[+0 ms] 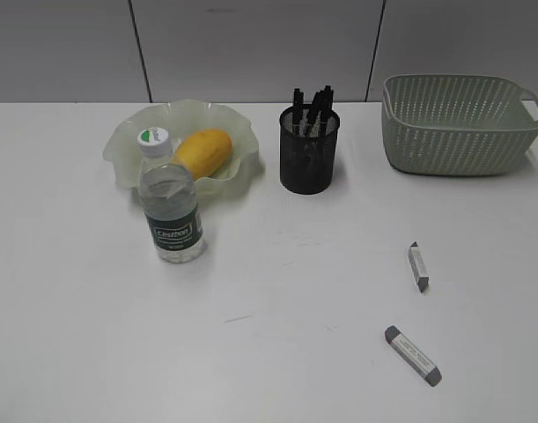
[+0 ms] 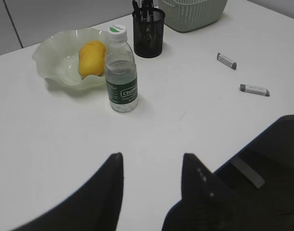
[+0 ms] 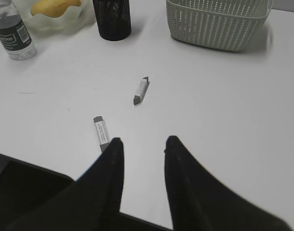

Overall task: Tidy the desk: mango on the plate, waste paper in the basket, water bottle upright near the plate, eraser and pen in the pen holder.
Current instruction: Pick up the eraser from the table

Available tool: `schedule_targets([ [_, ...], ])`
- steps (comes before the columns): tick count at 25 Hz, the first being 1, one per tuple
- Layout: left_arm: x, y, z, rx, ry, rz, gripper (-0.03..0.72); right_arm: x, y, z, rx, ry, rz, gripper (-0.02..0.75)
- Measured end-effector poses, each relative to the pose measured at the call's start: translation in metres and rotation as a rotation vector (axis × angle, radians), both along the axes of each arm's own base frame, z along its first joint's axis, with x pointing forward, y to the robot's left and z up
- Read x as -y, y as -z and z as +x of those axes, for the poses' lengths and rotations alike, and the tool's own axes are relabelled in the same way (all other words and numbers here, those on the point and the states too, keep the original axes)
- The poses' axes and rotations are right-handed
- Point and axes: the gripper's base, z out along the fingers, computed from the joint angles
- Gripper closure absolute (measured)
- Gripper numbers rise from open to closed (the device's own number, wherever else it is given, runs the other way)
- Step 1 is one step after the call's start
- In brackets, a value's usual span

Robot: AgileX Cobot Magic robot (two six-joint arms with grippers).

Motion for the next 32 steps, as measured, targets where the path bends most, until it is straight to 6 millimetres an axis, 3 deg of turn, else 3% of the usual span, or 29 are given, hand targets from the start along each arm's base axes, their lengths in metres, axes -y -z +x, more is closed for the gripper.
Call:
schedule_targets([
  [6,0.000,0.000,-0.001,-0.001,-0.020,-0.001,0.393,0.000,0.000,0.000,0.000,0.000,0.000,0.493],
  [15,0.000,0.000,-0.007,0.000,-0.395,-0.001,0.445,0.000,0.000,0.000,0.000,-0.001,0.001,0.493],
  [20,0.001,0.000,-0.010,0.000,-0.515,-0.001,0.449,-0.004,-0.005,0.007,-0.018,-0.002,-0.008,0.493],
  [24,0.001,0.000,-0.011,0.000,-0.581,-0.001,0.450,-0.019,-0.019,0.044,-0.067,0.008,-0.078,0.493],
  [28,0.001,0.000,-0.011,-0.001,-0.591,-0.002,0.451,-0.048,-0.022,0.108,-0.174,0.001,-0.193,0.493],
  [32,0.001,0.000,-0.011,0.001,-0.586,0.003,0.451,-0.085,-0.005,0.184,-0.346,0.013,-0.252,0.453],
])
